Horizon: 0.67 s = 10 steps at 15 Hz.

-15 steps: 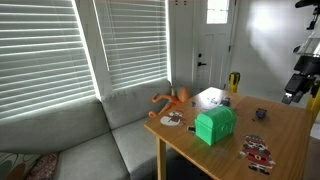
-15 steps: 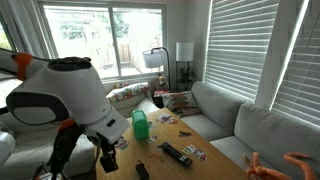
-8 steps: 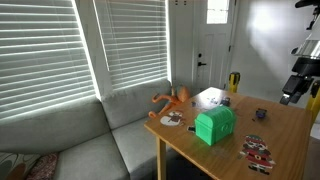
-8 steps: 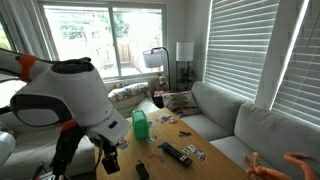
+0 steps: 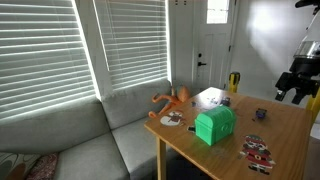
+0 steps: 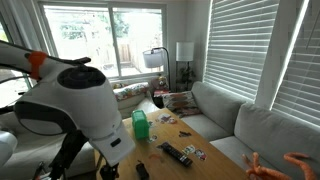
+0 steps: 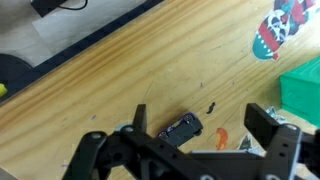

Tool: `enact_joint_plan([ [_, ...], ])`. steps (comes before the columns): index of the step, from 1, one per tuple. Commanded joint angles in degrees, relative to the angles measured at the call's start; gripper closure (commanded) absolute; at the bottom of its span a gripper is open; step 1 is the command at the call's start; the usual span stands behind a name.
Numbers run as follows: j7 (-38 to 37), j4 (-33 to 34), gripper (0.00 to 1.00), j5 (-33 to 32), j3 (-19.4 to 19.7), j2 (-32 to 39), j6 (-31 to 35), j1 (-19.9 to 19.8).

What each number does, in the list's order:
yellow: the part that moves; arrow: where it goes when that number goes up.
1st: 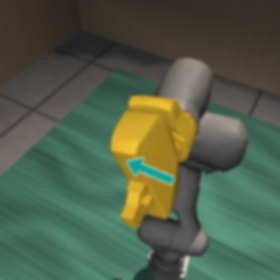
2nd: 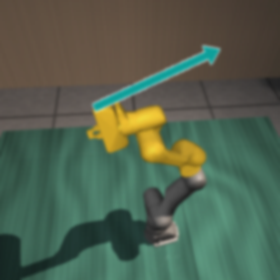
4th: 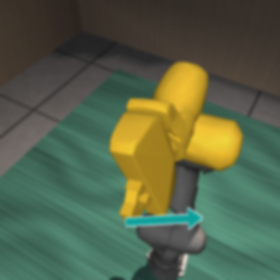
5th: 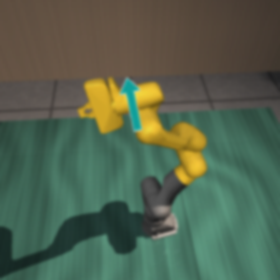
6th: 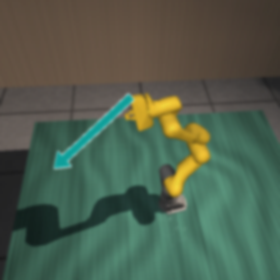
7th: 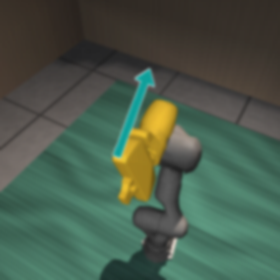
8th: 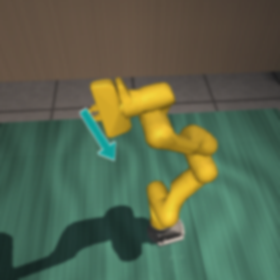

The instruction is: Turn the blue toy over

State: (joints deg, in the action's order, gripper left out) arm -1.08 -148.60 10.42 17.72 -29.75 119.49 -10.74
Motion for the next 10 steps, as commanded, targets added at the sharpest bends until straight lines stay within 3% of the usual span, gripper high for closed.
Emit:
enact_joint_plan([
  [1,-3.6,6.2,0.0,3.7,1.0,6.7,-6.1,-2.6],
  [6,-6.3,12.6,0.0,8.6,3.6,14.7,-14.4,-5.2],
  [10,-7.3,16.6,0.0,16.2,5.6,21.4,-18.6,-6.6],
])
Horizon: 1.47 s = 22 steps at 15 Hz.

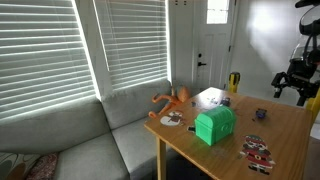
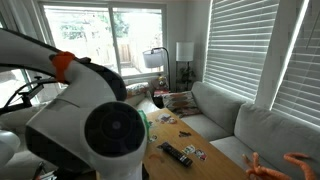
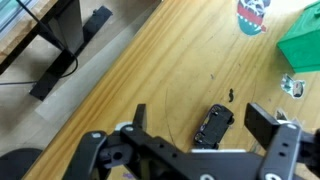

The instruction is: Turn the blue toy over

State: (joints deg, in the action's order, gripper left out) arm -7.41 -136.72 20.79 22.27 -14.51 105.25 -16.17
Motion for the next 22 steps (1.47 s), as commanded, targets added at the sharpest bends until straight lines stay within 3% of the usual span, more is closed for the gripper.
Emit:
enact_joint_plan([
  [1,-1.0,5.4,0.0,8.2,1.5,8.0,-4.6,-1.6],
  [5,-0.2,7.5,0.0,18.6,2.3,13.4,-5.4,-3.2],
  [6,-0.2,5.1,0.0,14.2,1.1,10.5,-3.8,-3.2],
  [13,-0.2,6.7,0.0,17.1,1.2,13.1,-3.8,-3.7],
  [19,-1.6,10.5,0.0,18.0,1.7,18.5,-10.3,-4.6],
  [22,-1.0,13.8,0.0,18.1,2.0,21.5,-17.1,-5.7],
])
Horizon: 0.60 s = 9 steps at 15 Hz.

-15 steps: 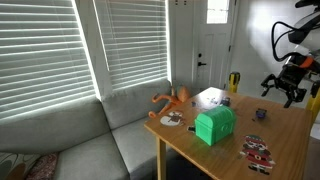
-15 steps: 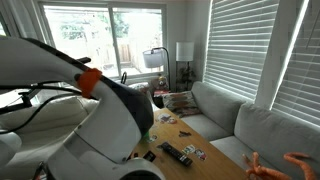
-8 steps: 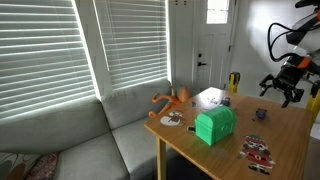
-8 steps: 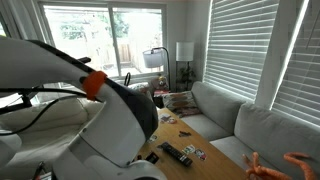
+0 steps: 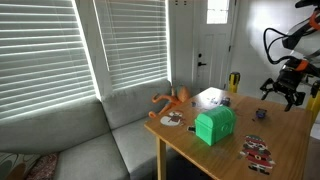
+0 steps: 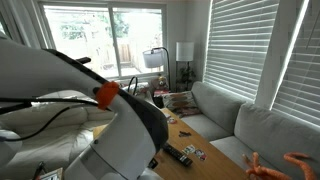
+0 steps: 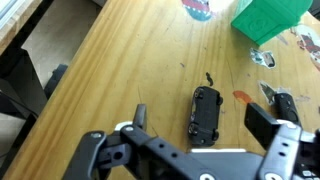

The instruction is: Turn the blue toy over

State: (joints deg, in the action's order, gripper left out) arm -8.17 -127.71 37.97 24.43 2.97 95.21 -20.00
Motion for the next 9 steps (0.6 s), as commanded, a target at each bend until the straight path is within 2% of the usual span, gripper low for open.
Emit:
enact_joint_plan([
  [1,-0.4,5.7,0.0,0.8,-0.1,4.7,-9.1,-2.3],
  [9,-5.1,15.6,0.0,1.4,-0.1,15.3,-21.8,-6.0],
])
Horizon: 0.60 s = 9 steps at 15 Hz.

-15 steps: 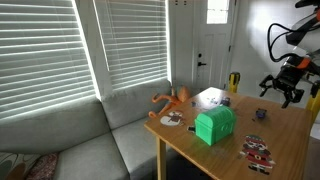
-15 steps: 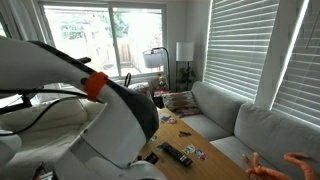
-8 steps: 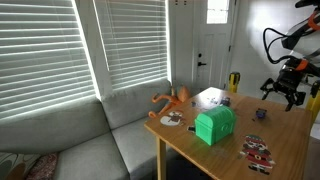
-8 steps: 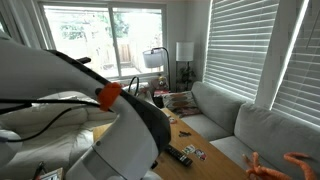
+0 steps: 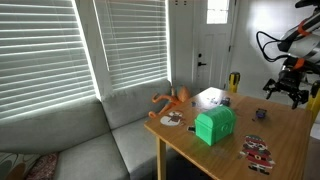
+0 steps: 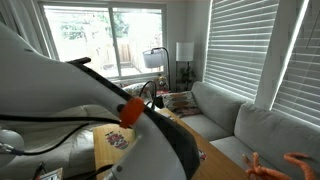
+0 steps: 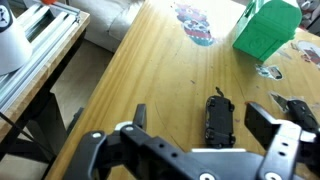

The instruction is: Turn the blue toy over

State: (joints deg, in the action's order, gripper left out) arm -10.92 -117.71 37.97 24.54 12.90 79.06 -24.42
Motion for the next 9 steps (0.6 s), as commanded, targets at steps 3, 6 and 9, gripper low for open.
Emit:
enact_joint_plan([
  [3,-4.4,9.0,0.0,1.7,-0.4,9.0,-8.8,-2.3],
  [6,-6.1,11.9,0.0,3.0,-0.7,12.0,-11.0,-2.8],
  [9,-7.7,13.1,0.0,5.1,-1.0,13.7,-10.2,-2.4],
])
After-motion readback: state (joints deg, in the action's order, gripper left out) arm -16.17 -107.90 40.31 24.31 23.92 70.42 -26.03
